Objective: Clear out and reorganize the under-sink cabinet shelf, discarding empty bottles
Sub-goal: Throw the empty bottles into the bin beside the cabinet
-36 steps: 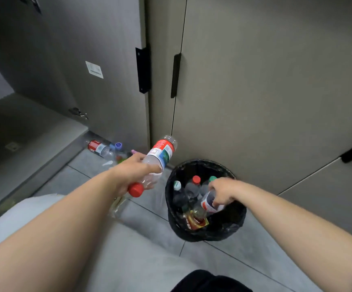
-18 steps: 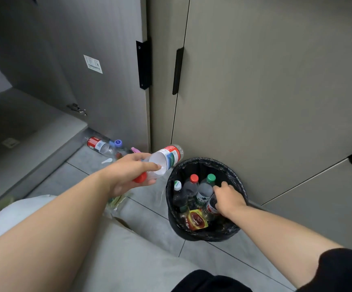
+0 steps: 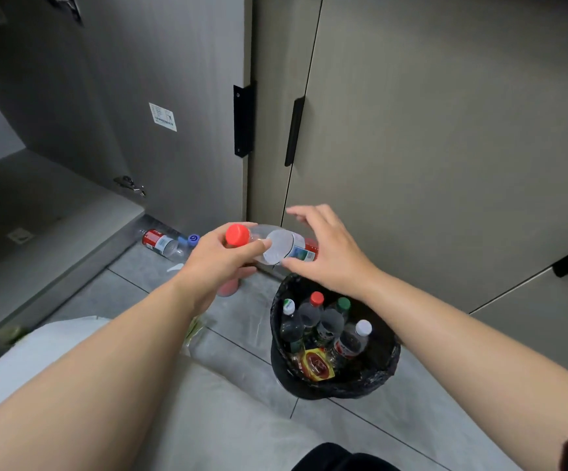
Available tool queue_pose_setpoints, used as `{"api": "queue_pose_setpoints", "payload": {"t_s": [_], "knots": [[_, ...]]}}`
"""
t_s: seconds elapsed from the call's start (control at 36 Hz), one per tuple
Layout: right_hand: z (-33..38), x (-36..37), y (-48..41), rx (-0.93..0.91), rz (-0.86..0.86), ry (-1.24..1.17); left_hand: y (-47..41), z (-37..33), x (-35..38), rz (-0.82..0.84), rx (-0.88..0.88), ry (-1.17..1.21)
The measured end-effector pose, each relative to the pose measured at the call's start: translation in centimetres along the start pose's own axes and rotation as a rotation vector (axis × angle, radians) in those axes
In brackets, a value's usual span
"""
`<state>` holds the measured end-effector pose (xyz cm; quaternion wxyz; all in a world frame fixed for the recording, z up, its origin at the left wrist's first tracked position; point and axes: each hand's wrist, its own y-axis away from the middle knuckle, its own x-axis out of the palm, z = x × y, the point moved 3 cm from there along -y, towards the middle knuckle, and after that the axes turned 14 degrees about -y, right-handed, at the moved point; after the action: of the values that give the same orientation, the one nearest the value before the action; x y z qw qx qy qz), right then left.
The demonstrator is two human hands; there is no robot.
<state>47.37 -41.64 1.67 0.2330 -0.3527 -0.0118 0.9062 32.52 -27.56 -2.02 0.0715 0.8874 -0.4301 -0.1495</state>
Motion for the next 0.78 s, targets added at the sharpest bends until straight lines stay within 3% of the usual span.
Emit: {"api": "queue_pose_setpoints", "payload": {"t_s": [0.19, 0.33, 0.53, 0.78], "knots": [[3.2, 2.3, -2.4, -0.04, 0.097, -0.043, 1.2, -0.6, -0.1, 0.074, 0.084, -0.029], [2.0, 1.9, -1.8, -0.027, 0.091, -0.003, 1.6, -0.4, -0.4, 0.101, 0.051, 0.006], [-4.0, 0.3, 2.1, 0.285, 0.225, 0.044, 1.0, 0.1, -0.3, 0.038, -0.01, -0.084], [-11.5, 4.9, 9.0, 0.445, 0.421, 0.213, 0.4, 0.6, 0.5, 0.008, -0.016, -0.243]]}}
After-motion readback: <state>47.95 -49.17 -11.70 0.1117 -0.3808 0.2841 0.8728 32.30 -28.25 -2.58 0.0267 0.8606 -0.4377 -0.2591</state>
